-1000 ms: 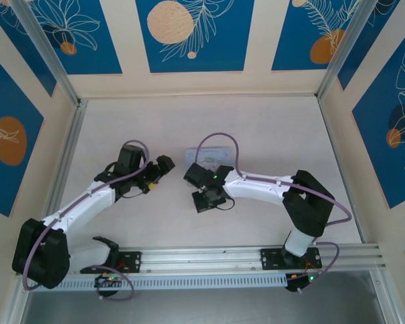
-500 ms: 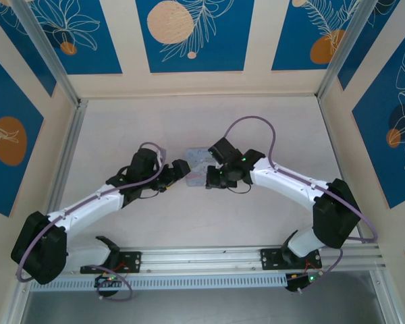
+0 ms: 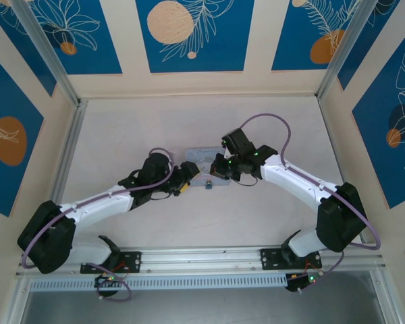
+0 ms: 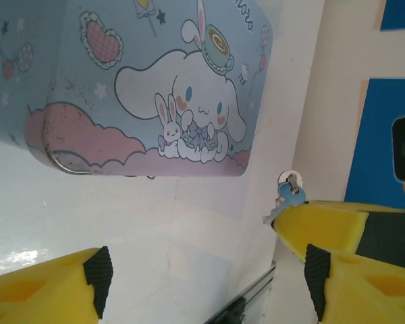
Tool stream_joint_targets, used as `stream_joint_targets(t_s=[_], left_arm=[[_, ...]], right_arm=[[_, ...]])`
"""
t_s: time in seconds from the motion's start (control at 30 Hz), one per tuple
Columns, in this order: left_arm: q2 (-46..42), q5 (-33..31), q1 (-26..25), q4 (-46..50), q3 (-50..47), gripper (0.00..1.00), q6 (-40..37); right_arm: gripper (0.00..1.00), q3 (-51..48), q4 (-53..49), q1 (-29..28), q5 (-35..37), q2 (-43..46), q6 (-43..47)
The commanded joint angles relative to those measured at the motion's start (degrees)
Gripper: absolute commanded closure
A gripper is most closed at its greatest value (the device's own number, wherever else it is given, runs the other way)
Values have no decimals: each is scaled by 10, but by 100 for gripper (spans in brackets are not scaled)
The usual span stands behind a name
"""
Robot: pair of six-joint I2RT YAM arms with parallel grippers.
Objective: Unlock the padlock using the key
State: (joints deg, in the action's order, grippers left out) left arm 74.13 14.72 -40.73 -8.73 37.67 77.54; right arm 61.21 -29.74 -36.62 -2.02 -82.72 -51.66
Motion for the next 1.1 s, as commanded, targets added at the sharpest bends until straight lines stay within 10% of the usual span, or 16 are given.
stream_joint_targets(t_s=[0.0, 0.3, 1.07], left_arm=[[4, -44, -13, -33, 7, 27, 116], [20, -102, -44, -67, -4, 37, 251], [72, -134, -69, -71, 42, 52, 273]], right_arm=[[100, -17, 30, 2, -19, 20, -25], [100, -62, 96, 0, -9, 39, -56], [100, -86, 118, -17, -13, 35, -65]])
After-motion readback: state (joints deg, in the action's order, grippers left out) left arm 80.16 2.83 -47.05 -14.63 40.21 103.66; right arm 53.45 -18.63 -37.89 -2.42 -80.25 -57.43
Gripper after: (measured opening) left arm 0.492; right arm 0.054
